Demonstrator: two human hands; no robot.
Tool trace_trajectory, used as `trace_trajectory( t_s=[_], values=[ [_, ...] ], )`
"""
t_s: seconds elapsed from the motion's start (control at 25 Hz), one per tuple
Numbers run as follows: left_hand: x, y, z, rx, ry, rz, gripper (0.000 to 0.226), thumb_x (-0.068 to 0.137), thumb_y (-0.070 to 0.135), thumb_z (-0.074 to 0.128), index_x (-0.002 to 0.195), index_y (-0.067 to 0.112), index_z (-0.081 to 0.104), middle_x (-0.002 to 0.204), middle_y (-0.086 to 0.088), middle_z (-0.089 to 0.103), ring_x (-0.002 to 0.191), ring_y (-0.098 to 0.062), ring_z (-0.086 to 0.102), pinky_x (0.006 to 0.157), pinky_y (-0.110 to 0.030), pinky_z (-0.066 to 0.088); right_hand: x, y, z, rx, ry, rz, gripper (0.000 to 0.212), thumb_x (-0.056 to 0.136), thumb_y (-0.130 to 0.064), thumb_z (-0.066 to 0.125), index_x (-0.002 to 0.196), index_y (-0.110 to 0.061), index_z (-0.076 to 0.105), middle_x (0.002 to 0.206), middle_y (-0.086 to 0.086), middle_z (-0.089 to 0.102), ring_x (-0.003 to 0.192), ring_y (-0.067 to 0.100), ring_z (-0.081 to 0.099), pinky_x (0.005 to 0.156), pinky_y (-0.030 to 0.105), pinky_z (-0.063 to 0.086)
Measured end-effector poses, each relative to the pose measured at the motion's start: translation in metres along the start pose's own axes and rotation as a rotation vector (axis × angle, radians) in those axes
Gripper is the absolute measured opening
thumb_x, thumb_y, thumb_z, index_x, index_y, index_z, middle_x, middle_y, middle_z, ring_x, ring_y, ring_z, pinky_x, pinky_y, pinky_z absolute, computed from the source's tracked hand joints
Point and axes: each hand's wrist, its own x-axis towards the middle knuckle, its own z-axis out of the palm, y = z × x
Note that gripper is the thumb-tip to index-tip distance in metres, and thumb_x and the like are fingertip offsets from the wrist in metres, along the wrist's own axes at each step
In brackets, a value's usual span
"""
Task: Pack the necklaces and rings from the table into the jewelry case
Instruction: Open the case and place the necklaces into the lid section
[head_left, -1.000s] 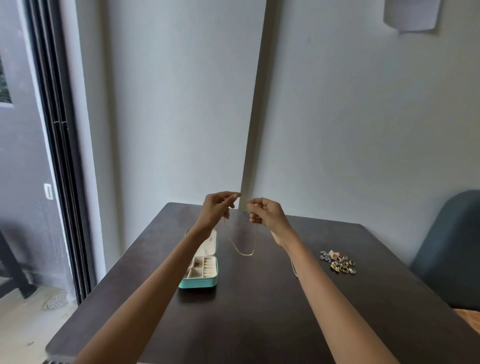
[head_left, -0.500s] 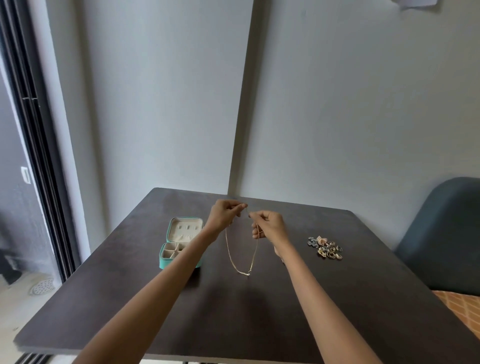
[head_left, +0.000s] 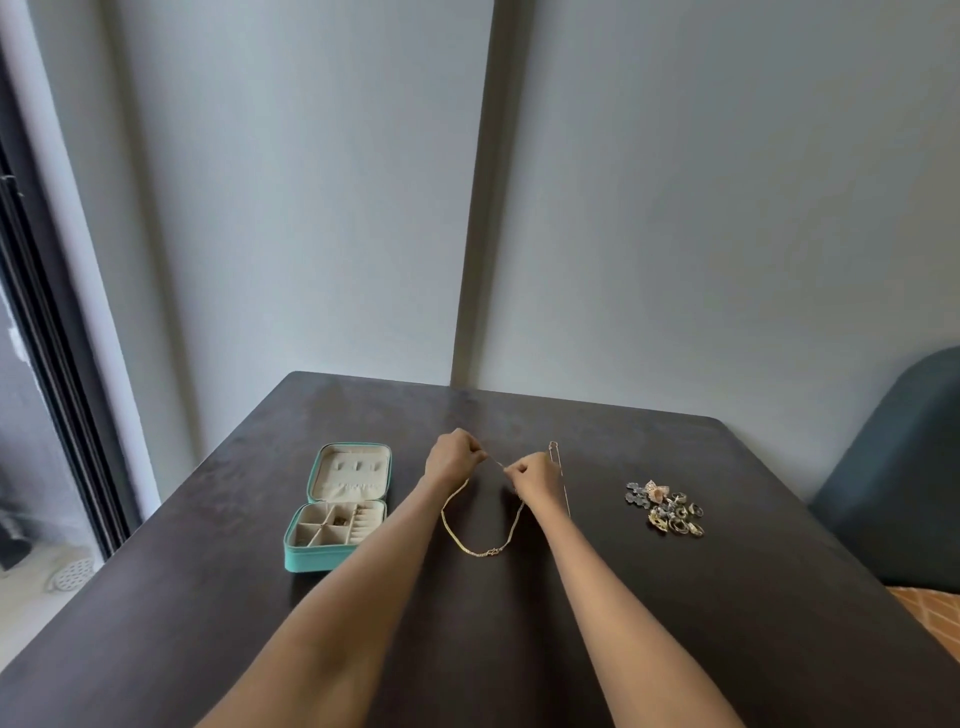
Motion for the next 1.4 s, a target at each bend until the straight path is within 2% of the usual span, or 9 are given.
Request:
trace_trajectory(
  t_s=[0.12,0.28,0.36,0.52,0.68,0.88,1.04,1.16,1.4],
  values=[
    [0.011,-0.008,0.011,0.116,-0.011,0.015,0.023,0.09,0.023,0.058,0.107,0.014,0.071,0.116,-0.011,0.064,0.114,-0.03,0.054,0.094,-0.038,0.045,0.009,0.004,0.006,-0.058,-0.01,-0.02,0.021,0.085,-0.02,0.06,0.072,-0.011,0.073,0.084,0.017,0.069,0.09,0.035,0.063,0.065,0.029,0.044],
    [0.015,-0.009,0.022,0.15,0.006,0.04,0.03,0.094,0.016,0.048,0.122,0.006,0.053,0.125,-0.017,0.053,0.119,-0.035,0.044,0.098,-0.041,0.038,0.005,0.005,0.008,-0.103,0.04,-0.122,0.017,0.088,-0.019,0.059,0.097,-0.013,0.072,0.103,0.01,0.067,0.105,0.028,0.059,0.078,0.03,0.045],
    [0.014,-0.009,0.017,0.075,0.007,0.065,0.026,0.091,0.005,0.041,0.115,0.005,0.05,0.121,-0.018,0.055,0.114,-0.036,0.049,0.094,-0.042,0.04,-0.012,0.007,0.006,-0.114,0.14,-0.207,0.023,0.089,-0.01,0.052,0.102,-0.017,0.07,0.107,0.007,0.061,0.108,0.024,0.053,0.087,0.033,0.045],
    [-0.001,-0.014,0.005,0.201,-0.075,0.173,0.022,0.089,0.01,0.048,0.1,0.012,0.066,0.119,-0.01,0.051,0.114,-0.029,0.049,0.097,-0.04,0.04,-0.052,0.014,0.005,-0.175,0.172,-0.397,0.043,0.08,0.006,0.045,0.081,-0.024,0.076,0.09,0.005,0.059,0.094,0.023,0.051,0.083,0.034,0.044],
    [-0.013,-0.014,0.004,0.405,-0.031,0.205,0.028,0.092,0.021,0.045,0.109,0.026,0.068,0.136,-0.003,0.043,0.129,-0.024,0.038,0.106,-0.039,0.028,-0.077,0.022,0.01,-0.136,0.104,-0.503,0.04,0.071,-0.003,0.041,0.068,-0.022,0.077,0.078,0.0,0.059,0.085,0.021,0.05,0.078,0.033,0.044],
    [0.016,0.002,0.014,0.416,-0.133,0.1,0.035,0.096,0.024,0.037,0.122,0.031,0.059,0.135,-0.009,0.044,0.128,-0.028,0.039,0.106,-0.042,0.029,-0.082,0.032,0.007,-0.079,0.114,-0.537,0.037,0.071,-0.005,0.043,0.064,-0.021,0.076,0.071,-0.002,0.054,0.08,0.018,0.049,0.071,0.031,0.045],
    [0.044,0.016,0.017,0.427,-0.21,0.068,0.043,0.092,0.014,0.034,0.126,0.031,0.055,0.133,-0.012,0.045,0.128,-0.031,0.039,0.105,-0.043,0.034,-0.076,0.035,0.007,-0.032,0.129,-0.51,0.039,0.071,-0.003,0.041,0.059,-0.021,0.073,0.07,-0.003,0.057,0.078,0.017,0.049,0.07,0.033,0.047],
    [0.059,0.018,0.017,0.451,-0.229,0.071,0.047,0.09,0.01,0.034,0.128,0.029,0.054,0.132,-0.012,0.044,0.129,-0.031,0.038,0.105,-0.044,0.038,-0.068,0.037,0.008,-0.042,0.149,-0.498,0.04,0.071,0.004,0.046,0.059,-0.022,0.073,0.07,-0.003,0.058,0.078,0.017,0.049,0.069,0.033,0.047],
    [0.078,0.013,0.017,0.451,-0.229,0.068,0.047,0.088,0.011,0.036,0.127,0.029,0.056,0.128,-0.011,0.046,0.128,-0.031,0.039,0.106,-0.044,0.037,-0.062,0.036,0.008,-0.045,0.194,-0.435,0.036,0.07,0.0,0.048,0.056,-0.021,0.073,0.067,-0.004,0.058,0.076,0.016,0.049,0.063,0.029,0.045]
  ],
)
